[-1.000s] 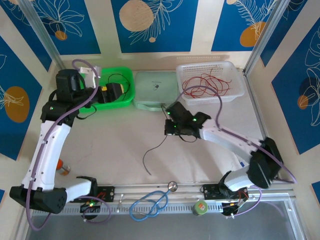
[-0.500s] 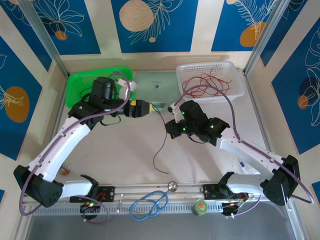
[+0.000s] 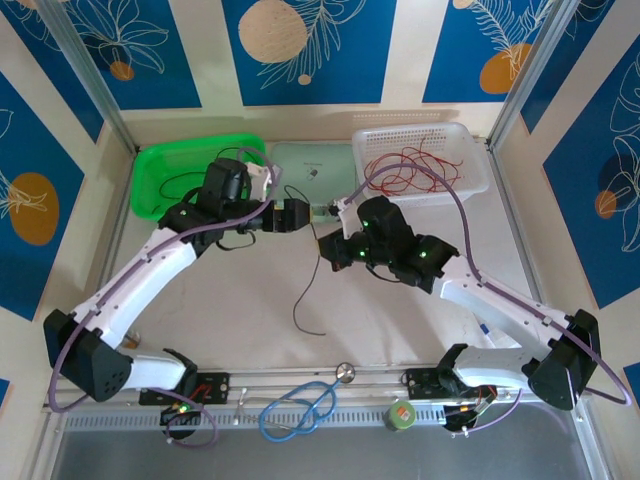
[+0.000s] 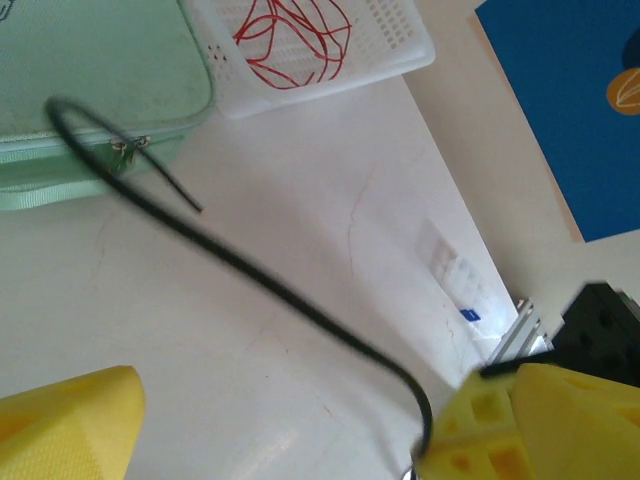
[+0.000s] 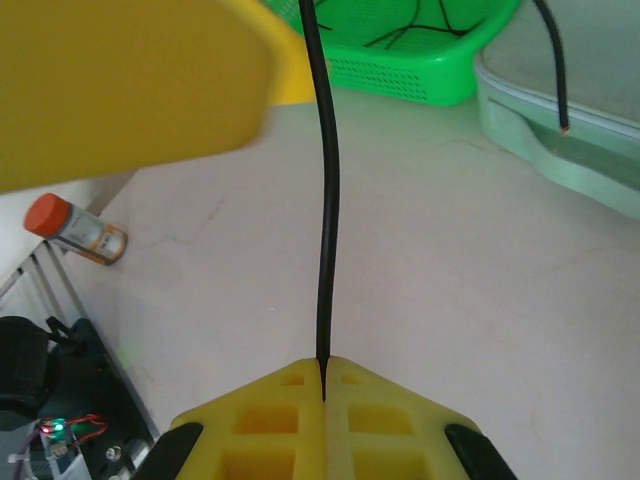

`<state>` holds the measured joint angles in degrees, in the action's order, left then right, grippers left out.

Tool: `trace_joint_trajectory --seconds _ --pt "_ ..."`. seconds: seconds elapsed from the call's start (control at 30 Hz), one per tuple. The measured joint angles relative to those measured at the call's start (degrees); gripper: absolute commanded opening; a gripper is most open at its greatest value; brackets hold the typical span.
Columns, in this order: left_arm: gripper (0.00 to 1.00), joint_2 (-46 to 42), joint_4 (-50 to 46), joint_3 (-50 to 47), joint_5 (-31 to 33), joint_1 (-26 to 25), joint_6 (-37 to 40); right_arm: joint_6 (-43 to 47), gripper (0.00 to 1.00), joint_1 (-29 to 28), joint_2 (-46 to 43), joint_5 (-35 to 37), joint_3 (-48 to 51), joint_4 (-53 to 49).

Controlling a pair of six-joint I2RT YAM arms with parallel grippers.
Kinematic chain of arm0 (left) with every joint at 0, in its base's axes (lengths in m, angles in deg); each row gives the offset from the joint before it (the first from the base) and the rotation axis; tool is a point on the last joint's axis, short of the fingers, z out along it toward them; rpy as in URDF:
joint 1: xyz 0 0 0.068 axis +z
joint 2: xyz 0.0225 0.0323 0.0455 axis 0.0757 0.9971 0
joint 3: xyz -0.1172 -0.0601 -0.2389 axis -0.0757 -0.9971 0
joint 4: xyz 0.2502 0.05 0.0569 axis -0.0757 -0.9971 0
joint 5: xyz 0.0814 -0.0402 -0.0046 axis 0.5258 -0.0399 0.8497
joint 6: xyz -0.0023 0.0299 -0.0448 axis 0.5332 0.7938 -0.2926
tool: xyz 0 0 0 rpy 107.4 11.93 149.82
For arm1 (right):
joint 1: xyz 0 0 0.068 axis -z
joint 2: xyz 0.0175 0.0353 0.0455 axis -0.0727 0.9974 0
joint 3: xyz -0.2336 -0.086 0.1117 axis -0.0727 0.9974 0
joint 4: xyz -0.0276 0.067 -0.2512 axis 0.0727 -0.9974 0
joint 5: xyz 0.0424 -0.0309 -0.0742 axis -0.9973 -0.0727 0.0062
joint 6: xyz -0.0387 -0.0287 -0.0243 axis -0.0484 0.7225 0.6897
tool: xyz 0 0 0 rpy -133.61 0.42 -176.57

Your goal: Untangle the cables

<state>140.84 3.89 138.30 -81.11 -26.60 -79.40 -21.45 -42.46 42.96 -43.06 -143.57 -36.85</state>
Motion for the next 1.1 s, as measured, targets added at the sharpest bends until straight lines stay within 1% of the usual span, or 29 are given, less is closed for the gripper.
trace_joint_trajectory --seconds 0.07,0.17,0.23,0.37,0.4,0.47,0.6,0.63,0.67,0.73,0.77,0.8,0.83,0.9,1.0,1.1 --pt "0.88 0.94 1.11 0.00 0.15 0.00 -0.79 -0.44 0.00 -0.74 0.09 -0.26 0.00 1.22" --pt "0.72 2.43 2.12 0.00 0.57 0.00 -1.88 -0.85 0.00 -1.68 0.15 -0.42 0.00 2.51" --pt "0.56 3.26 2.71 -0.04 0.96 -0.02 -2.40 -1.07 0.00 -1.92 0.42 -0.42 0.00 3.30" --pt "0.32 3.43 3.34 -0.15 1.81 -0.11 -3.08 -1.38 0.00 -2.12 1.51 -0.61 0.00 4.15" --pt "0.22 3.43 3.67 -0.15 2.10 -0.11 -3.23 -1.53 0.00 -2.12 1.73 -0.61 0.00 4.20" --pt "0.00 3.43 4.07 -0.15 2.56 -0.11 -3.56 -1.68 0.00 -2.12 2.01 -0.61 0.00 4.24" --pt "0.00 3.43 4.31 -0.15 3.23 -0.22 -3.34 -2.43 0.00 -2.16 2.10 -0.59 0.00 4.74" --pt "0.00 3.41 4.28 -0.13 3.50 -0.22 -3.37 -2.62 0.06 -2.16 2.10 -0.59 0.00 4.87" --pt "0.00 3.37 4.24 -0.13 3.72 -0.22 -3.32 -3.06 0.18 -2.16 2.10 -0.57 0.00 4.98" --pt "0.00 3.21 3.58 0.15 4.59 -0.26 -2.99 -3.93 0.44 -2.16 2.10 -0.33 0.00 5.05" --pt "0.00 3.21 2.93 0.55 5.16 -0.26 -2.58 -4.17 0.52 -2.16 2.10 -0.20 0.00 5.01" --pt "0.00 3.21 1.86 1.38 5.99 -0.24 -1.92 -4.48 0.58 -2.19 2.10 0.09 0.00 4.94" --pt "0.00 3.21 0.59 2.56 6.82 -0.17 -1.38 -4.83 0.62 -2.27 2.03 0.61 0.00 4.76" --pt "0.00 3.23 -1.66 5.57 8.02 0.52 -0.02 -5.16 0.67 -2.36 1.70 1.46 0.00 3.80" --pt "0.00 3.78 -4.90 11.89 9.11 2.43 2.14 -5.66 0.68 -2.32 0.26 3.21 0.00 1.36" --pt "0.00 5.81 -7.23 19.43 9.99 6.16 4.17 -6.73 0.69 -1.62 -2.67 4.68 0.17 -1.22"
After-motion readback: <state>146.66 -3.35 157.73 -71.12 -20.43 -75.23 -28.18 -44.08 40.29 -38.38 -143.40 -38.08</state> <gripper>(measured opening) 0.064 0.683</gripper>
